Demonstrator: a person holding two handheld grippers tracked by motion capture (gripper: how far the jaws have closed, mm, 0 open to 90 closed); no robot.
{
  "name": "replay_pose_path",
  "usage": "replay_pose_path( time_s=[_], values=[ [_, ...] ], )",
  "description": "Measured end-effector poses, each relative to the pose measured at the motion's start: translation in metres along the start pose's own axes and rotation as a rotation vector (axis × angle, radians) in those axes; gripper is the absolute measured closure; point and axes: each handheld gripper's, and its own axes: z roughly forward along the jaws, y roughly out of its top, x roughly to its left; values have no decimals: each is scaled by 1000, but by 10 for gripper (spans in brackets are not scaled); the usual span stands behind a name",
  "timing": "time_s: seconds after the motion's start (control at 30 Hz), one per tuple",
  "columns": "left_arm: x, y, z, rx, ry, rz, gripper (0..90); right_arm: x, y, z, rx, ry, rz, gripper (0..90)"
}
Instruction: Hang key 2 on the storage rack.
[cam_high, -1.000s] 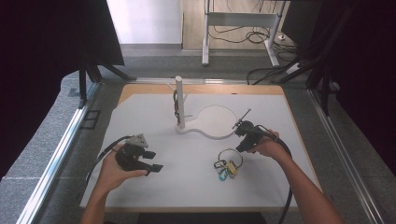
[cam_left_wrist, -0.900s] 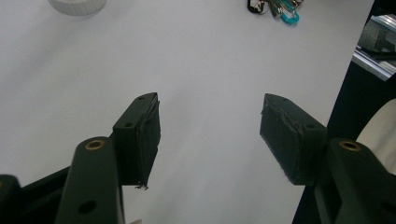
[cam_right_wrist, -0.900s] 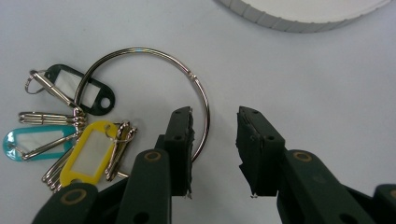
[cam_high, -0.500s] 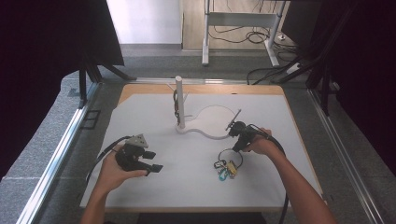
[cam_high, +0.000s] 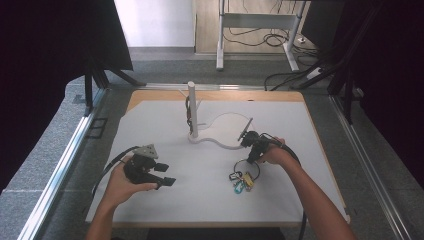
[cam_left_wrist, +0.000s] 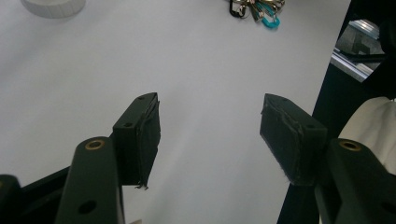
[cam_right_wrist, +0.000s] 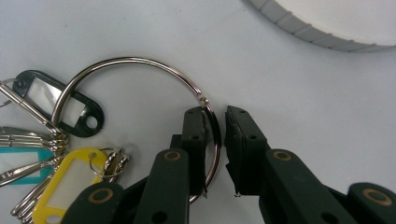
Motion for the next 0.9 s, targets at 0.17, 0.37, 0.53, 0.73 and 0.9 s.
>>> replay_pose_path(
  time_s=[0.17,0.37,0.53,0.73,0.9],
  values=[
    [-1,0,1,5,-1,0,385,0,4,0,29,0,3,785],
    [0,-1,-3,-2,7,6,386,1,8,0,55,1,1,788],
    [0,-1,-3,6,10,10,385,1,10,0,75,-3,-8,787],
    [0,-1,-2,9,7,11,385,-2,10,0,76,15,0,787],
    [3,-3,-1,5,-4,-7,384,-1,10,0,78,10,-4,784]
  ],
)
